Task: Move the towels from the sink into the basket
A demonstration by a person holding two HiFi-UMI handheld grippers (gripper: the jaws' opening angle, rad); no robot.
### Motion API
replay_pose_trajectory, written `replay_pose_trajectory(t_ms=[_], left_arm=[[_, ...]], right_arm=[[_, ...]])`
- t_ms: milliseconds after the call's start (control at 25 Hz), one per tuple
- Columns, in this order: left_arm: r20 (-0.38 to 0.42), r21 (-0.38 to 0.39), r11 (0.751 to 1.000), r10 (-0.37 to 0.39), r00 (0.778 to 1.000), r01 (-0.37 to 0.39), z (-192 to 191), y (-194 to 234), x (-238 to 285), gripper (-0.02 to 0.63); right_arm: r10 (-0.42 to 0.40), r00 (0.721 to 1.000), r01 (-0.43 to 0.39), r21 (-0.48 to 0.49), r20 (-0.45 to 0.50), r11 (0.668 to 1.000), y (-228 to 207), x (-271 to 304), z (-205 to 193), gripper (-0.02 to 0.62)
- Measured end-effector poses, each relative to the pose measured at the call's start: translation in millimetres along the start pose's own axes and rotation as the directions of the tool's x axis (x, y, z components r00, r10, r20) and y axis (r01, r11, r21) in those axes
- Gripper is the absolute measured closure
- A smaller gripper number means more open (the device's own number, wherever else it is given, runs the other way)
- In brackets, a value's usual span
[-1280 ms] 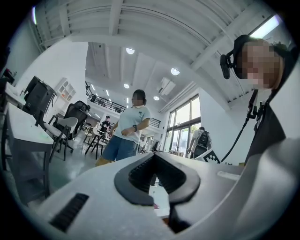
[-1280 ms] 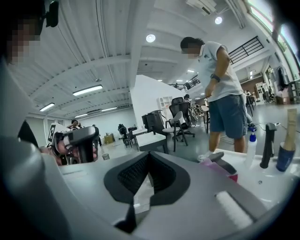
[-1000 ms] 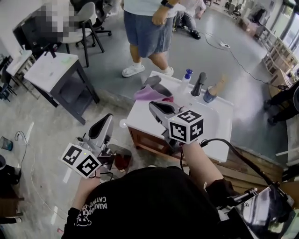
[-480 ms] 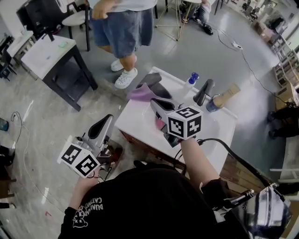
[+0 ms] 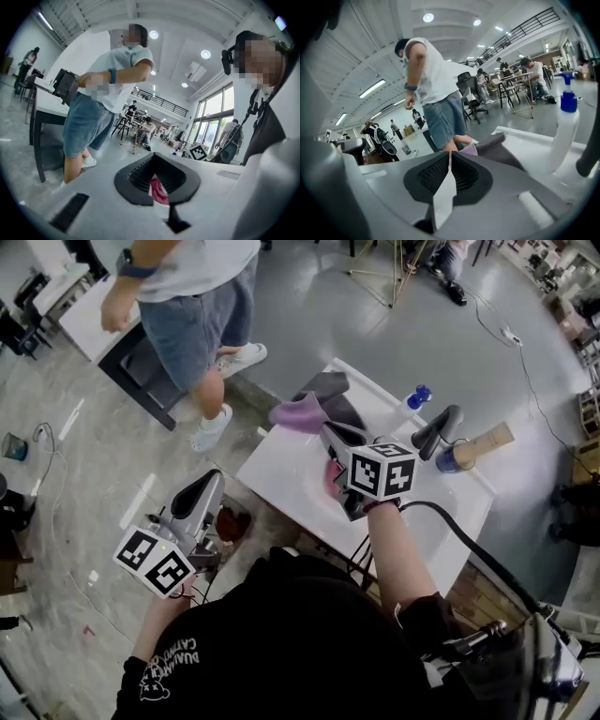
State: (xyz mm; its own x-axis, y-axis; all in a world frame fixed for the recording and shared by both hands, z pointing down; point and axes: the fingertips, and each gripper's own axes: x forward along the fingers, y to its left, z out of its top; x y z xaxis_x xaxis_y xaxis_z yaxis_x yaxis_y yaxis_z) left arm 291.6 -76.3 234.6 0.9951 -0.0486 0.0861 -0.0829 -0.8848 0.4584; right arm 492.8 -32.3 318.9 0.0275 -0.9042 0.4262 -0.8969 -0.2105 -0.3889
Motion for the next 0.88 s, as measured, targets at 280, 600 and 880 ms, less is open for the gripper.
replay_pose_trajectory(t_ms=[280, 600, 880], left_arm=[[-0.033, -0.013, 0.999, 0.046, 0.998, -0.047, -12, 5, -4, 0.602], [-0.033, -0.026, 0.992, 0.119, 0.992, -0.12, -17, 18, -23, 0.602], [-0.015, -0.033, 0.991, 0.13, 0.991, -0.131, -17, 24, -37, 0.603]], right_arm=[[-0.035, 0.997, 0.033, -0.027, -0.062, 0.999, -31, 25, -18, 0.485], [-0.13, 0.984, 0.12, -0.087, -0.124, 0.989, -69, 59, -38, 0.296], [-0.212, 0.969, 0.194, -0.136, -0.129, 0.971, -69, 69, -41, 0.443]])
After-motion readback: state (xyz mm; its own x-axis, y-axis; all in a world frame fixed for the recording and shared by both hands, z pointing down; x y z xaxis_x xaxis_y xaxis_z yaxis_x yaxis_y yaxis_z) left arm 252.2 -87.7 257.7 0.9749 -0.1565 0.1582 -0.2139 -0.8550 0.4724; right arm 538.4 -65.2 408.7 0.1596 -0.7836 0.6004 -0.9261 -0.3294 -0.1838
